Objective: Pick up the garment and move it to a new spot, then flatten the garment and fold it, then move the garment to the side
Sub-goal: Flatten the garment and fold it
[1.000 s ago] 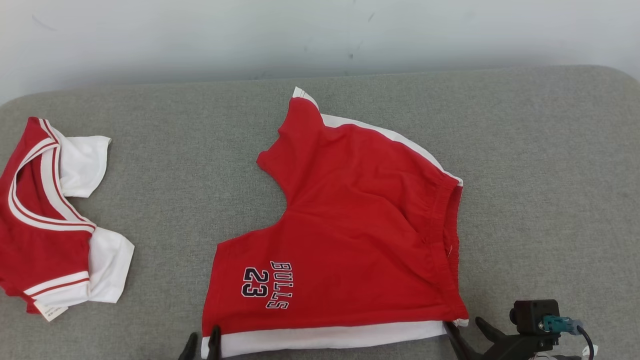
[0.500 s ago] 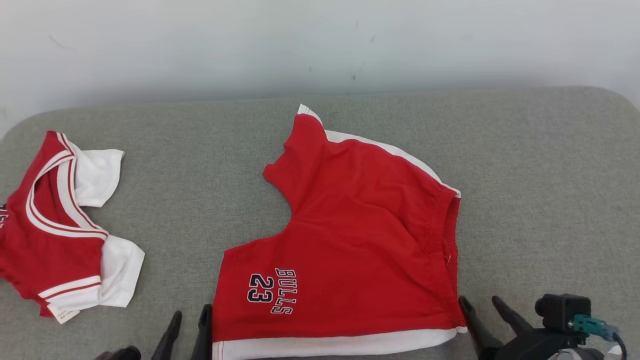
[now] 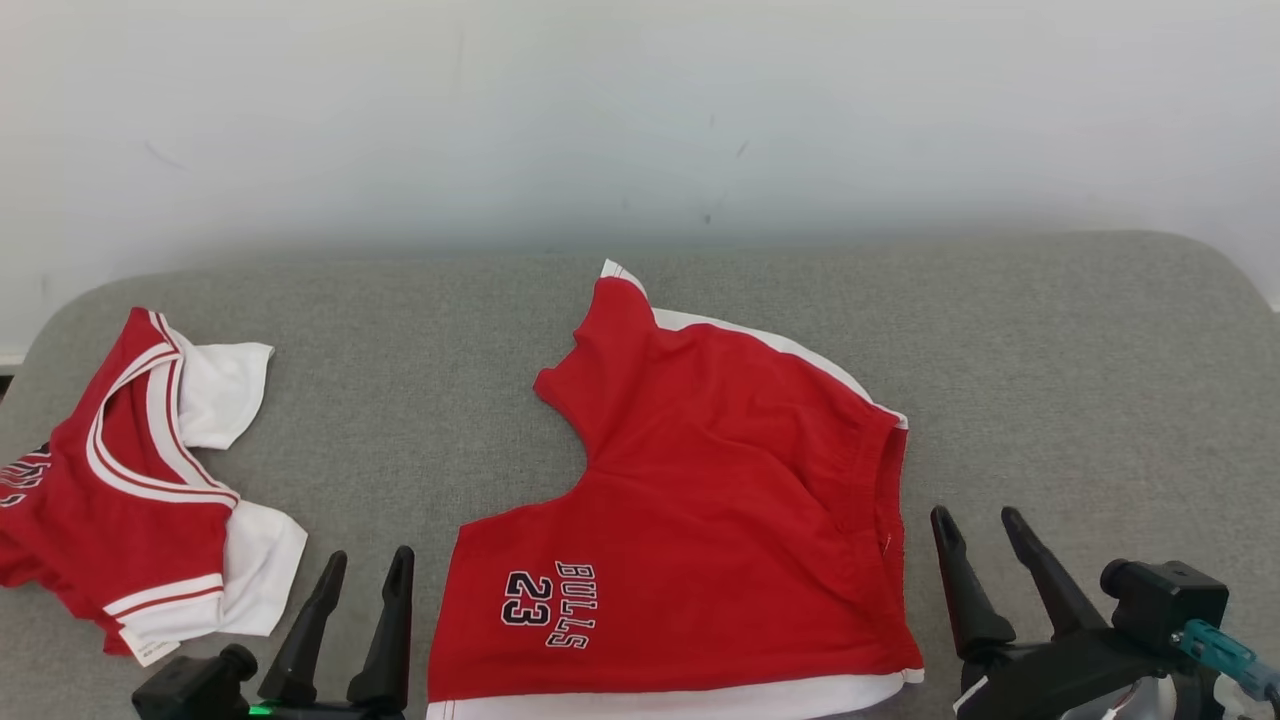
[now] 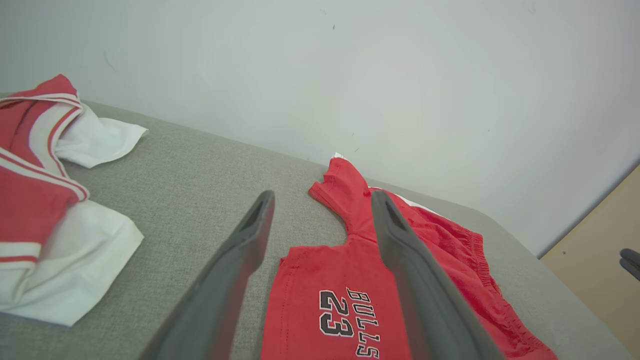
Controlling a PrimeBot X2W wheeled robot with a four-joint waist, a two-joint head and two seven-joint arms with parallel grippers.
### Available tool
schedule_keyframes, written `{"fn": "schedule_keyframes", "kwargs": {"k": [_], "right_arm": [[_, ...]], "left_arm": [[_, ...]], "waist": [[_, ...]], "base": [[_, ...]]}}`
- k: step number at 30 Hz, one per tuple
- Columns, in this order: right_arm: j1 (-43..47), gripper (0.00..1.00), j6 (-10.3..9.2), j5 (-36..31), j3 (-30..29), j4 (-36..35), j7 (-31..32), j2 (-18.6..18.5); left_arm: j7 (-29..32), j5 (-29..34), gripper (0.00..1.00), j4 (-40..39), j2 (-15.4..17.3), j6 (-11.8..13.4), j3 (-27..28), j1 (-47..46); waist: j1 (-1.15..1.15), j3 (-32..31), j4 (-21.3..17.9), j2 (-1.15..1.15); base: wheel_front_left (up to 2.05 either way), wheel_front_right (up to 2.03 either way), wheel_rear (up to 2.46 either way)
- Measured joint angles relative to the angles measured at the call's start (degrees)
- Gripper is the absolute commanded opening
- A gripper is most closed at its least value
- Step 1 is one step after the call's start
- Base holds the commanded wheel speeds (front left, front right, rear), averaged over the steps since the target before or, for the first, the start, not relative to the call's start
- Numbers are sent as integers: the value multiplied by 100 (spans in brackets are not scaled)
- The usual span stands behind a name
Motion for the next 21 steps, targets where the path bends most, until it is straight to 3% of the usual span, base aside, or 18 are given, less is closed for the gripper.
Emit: {"fn": "schedule_keyframes", "kwargs": {"k": [10,21], "right_arm": [[-68,100,-10,-73,-382,304,-815,237],[-292,100,-2,36,-481,614,-939,226]], "left_arm": [[-1,77,100,-165,47,8,175,94],[191,142,100,-167,259,286,309,277]], "waist": [[0,-120,-63,0],[0,-209,-62,0]], "base": [[0,0,0],[0,0,0]]}}
